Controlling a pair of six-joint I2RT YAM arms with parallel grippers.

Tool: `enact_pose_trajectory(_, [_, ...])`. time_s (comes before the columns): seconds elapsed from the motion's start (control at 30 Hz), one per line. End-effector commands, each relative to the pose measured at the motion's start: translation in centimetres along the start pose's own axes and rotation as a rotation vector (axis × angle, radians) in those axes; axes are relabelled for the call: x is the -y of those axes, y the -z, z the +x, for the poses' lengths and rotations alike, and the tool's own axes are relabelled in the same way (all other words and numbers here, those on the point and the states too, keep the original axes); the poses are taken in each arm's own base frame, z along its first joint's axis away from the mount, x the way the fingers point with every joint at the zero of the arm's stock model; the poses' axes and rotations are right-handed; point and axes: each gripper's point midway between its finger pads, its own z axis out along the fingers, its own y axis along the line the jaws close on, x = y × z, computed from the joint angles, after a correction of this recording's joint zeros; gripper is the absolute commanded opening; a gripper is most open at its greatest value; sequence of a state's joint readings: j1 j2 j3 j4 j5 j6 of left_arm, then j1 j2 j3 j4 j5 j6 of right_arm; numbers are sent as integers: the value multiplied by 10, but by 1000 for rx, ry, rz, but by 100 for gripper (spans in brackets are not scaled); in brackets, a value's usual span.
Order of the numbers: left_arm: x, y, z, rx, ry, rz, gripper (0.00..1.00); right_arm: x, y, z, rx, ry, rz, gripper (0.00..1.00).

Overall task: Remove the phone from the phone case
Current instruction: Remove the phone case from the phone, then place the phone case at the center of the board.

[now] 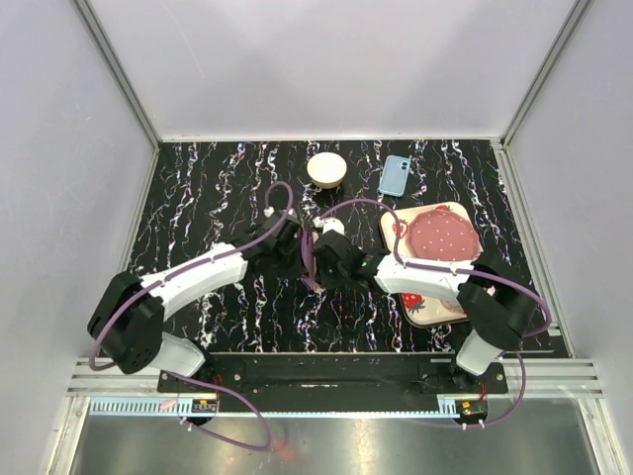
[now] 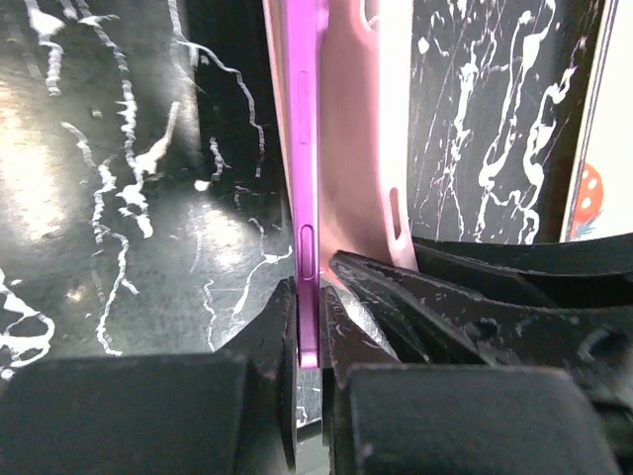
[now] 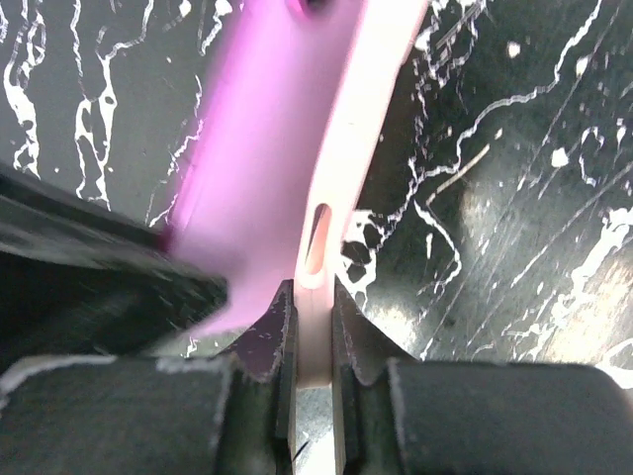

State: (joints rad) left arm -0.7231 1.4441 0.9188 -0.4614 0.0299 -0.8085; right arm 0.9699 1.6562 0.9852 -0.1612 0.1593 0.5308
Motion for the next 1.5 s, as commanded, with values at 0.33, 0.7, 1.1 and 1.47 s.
enact_pose_trajectory(0.33, [32, 94, -93, 285, 81, 300, 0, -13, 50, -10, 50, -7, -85, 0])
enact_pose_trajectory(0.7, [-31, 107, -158, 376, 171, 416, 0, 10, 89, -59, 152, -138, -181, 0])
enact_pose_trajectory(1.1, [-109, 53, -259, 436, 347, 436, 0, 11, 46, -83, 152, -316, -311, 0])
enact_pose_trajectory(1.47, [-147, 10, -300, 431, 422, 458, 0, 9, 7, -81, 90, -370, -358, 13])
